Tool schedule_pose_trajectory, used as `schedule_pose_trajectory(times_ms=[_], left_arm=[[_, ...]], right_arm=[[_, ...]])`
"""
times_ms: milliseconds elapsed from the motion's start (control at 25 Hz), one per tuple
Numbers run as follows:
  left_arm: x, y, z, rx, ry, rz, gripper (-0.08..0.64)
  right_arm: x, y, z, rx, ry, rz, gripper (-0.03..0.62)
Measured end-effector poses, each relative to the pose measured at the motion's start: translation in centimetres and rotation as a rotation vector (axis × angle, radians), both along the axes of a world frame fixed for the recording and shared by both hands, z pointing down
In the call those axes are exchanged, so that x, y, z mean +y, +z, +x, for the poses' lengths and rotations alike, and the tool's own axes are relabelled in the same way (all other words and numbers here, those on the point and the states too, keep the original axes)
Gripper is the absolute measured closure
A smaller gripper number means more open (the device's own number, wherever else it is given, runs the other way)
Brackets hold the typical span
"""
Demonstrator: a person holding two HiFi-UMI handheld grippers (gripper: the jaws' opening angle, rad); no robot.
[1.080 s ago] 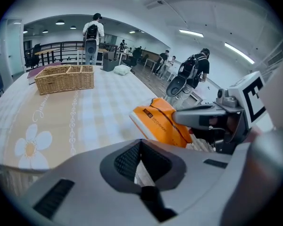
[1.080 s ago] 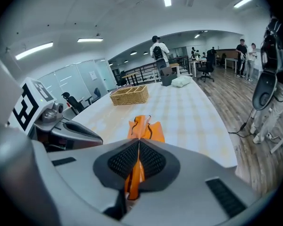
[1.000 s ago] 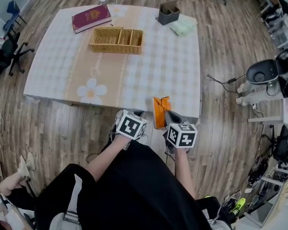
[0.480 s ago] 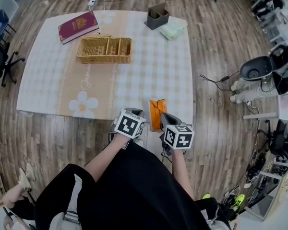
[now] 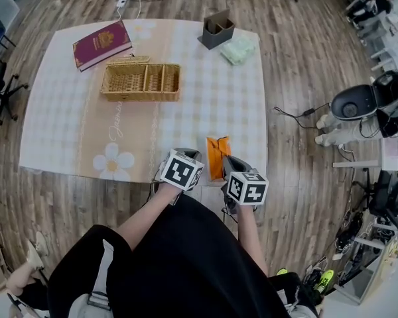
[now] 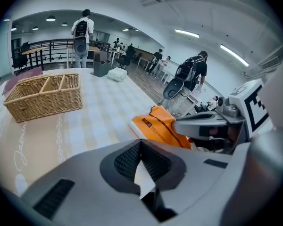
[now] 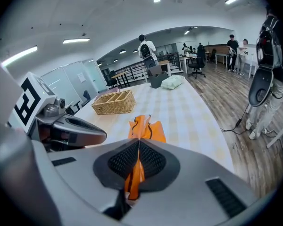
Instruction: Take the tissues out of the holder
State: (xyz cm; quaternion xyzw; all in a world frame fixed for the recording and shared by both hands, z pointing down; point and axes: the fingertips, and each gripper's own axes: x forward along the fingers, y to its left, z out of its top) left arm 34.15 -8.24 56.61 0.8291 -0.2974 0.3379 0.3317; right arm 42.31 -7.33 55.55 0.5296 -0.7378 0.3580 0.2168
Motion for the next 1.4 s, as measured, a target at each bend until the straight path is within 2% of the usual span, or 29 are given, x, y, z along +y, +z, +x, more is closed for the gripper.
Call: schedule_pose_trajectory(times_ms=[440, 880, 1080, 1400], left_arm=[[-2.3, 1.4, -1.9, 0.043, -0.038, -0.04, 0.56], [-3.3, 2.4, -2.2, 0.049, -0.072, -0.078, 0.56], [-3.7, 2.7, -2.1, 0.03, -0.124, -0.079, 0.56], [-4.6, 2.1, -2.4, 0.011, -0.268, -0.075, 0.56]], right_arm=[[-4.1, 0.2, -1.5, 0.043, -0.018, -0.03, 0.575], [-7.5, 0.8, -2.0, 0.057, -0.055, -0.048, 0.575], [-10.2, 1.0, -1.4, 0.068, -0.108, -0.032, 0.575], [-14.6, 1.1, -1.0, 0.069, -0.213, -0.004, 0.575]])
